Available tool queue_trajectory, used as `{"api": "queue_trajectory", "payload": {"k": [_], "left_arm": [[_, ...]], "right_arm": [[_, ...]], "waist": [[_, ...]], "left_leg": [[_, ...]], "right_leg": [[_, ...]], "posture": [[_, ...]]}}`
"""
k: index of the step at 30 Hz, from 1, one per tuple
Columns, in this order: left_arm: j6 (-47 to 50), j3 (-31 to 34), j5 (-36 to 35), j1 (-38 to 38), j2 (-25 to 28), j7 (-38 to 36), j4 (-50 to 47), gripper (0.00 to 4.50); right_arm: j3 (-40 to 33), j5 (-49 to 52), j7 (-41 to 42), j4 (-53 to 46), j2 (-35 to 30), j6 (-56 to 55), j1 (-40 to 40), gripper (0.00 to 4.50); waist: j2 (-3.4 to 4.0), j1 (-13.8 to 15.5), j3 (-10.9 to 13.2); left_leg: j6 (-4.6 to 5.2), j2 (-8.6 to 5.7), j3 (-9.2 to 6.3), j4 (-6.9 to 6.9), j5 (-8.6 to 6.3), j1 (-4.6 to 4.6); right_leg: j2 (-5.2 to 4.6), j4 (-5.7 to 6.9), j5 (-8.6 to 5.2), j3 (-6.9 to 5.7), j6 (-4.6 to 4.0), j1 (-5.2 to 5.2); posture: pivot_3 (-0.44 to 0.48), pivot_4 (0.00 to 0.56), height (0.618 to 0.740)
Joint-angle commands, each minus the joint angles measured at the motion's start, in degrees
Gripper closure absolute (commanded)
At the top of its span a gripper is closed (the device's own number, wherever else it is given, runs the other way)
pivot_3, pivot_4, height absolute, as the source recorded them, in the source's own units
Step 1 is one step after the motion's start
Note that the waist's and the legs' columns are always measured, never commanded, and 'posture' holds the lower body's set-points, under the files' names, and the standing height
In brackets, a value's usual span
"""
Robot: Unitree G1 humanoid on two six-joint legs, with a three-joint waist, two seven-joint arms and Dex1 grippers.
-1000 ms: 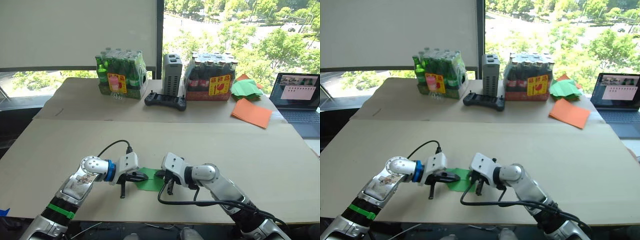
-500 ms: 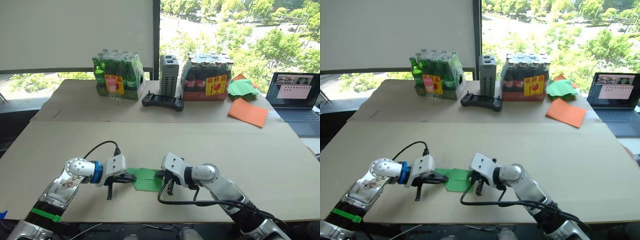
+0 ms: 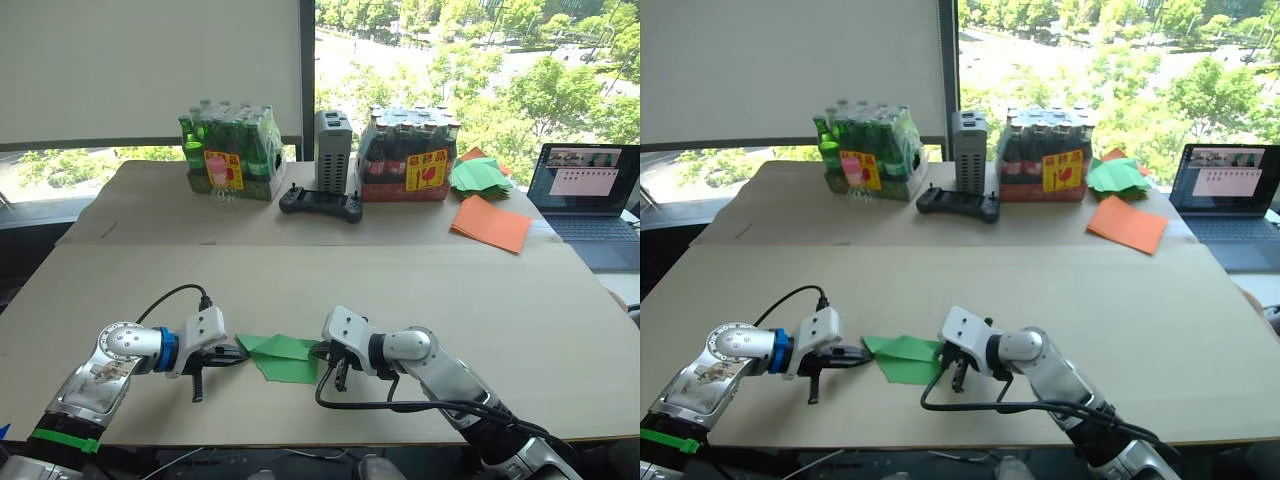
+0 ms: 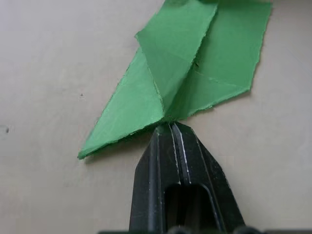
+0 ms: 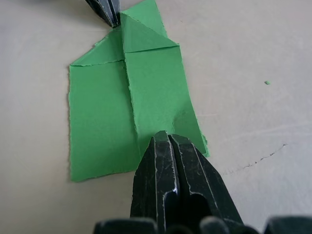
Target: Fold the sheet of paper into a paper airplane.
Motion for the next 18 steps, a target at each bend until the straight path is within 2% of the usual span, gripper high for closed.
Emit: {"api": "queue_trajectory", "payload": {"k": [1, 3, 7, 10, 13, 18], "left_arm": [[8.1, 6.5, -7.6, 0.6, 1.7, 0.0, -6.4, 4.50], [12.8, 9.9, -12.4, 1.2, 2.1, -0.4, -9.2, 4.50], [18.7, 14.2, -18.9, 2.6, 1.9, -0.3, -11.7, 4.50], [18.6, 14.6, -18.5, 4.5, 2.4, -0.2, -11.5, 4.50], [19.0, 15.0, -19.1, 5.3, 2.1, 0.4, -11.8, 4.50], [18.8, 15.6, -19.6, 6.1, 1.8, 0.8, -11.9, 2.96]], "right_arm": [[-0.9, 0.9, -0.2, -3.9, 0.5, 2.2, 0.4, 4.46], [-1.7, 1.7, -0.5, -5.7, 1.0, 3.5, 0.3, 4.46], [-3.2, 3.2, -1.3, -9.8, 2.0, 6.5, -0.1, 4.46], [-5.8, 5.6, -2.7, -13.5, 3.4, 9.5, -0.7, 3.63], [-8.2, 8.3, -2.8, -16.7, 3.6, 12.9, -0.6, 2.60], [-12.8, 13.2, -3.3, -19.1, 3.6, 17.4, -0.7, 0.85]], "waist": [[-0.11, 0.1, 0.1], [-0.17, 0.2, 0.1], [-0.16, 0.2, 0.1], [-0.16, 0.2, 0.1], [-0.17, 0.3, 0.1], [-0.16, 0.4, 0.1]], "left_leg": [[0.00, 0.00, -0.01, 0.00, 0.00, -0.08], [0.00, 0.00, -0.06, 0.00, 0.00, -0.29], [0.00, -0.01, -0.06, 0.00, 0.00, -0.41], [-0.01, -0.01, -0.05, 0.00, 0.00, -0.42], [-0.01, -0.01, -0.07, 0.00, 0.00, -0.42], [-0.01, -0.02, -0.07, 0.00, 0.00, -0.43]], "right_leg": [[0.00, 0.00, 0.02, 0.00, -0.04, -0.07], [-0.01, -0.04, 0.19, -0.06, -0.31, -0.21], [-0.06, -0.16, 0.20, -0.09, -0.33, -0.25], [-0.06, -0.18, 0.19, -0.09, -0.32, -0.26], [-0.06, -0.18, 0.19, -0.12, -0.33, -0.26], [-0.08, -0.19, 0.19, -0.13, -0.33, -0.25]], "posture": [[0.000, 0.150, 0.740], [0.000, 0.150, 0.740], [0.000, 0.150, 0.740], [0.000, 0.150, 0.740], [0.000, 0.150, 0.740], [0.000, 0.150, 0.740]]}}
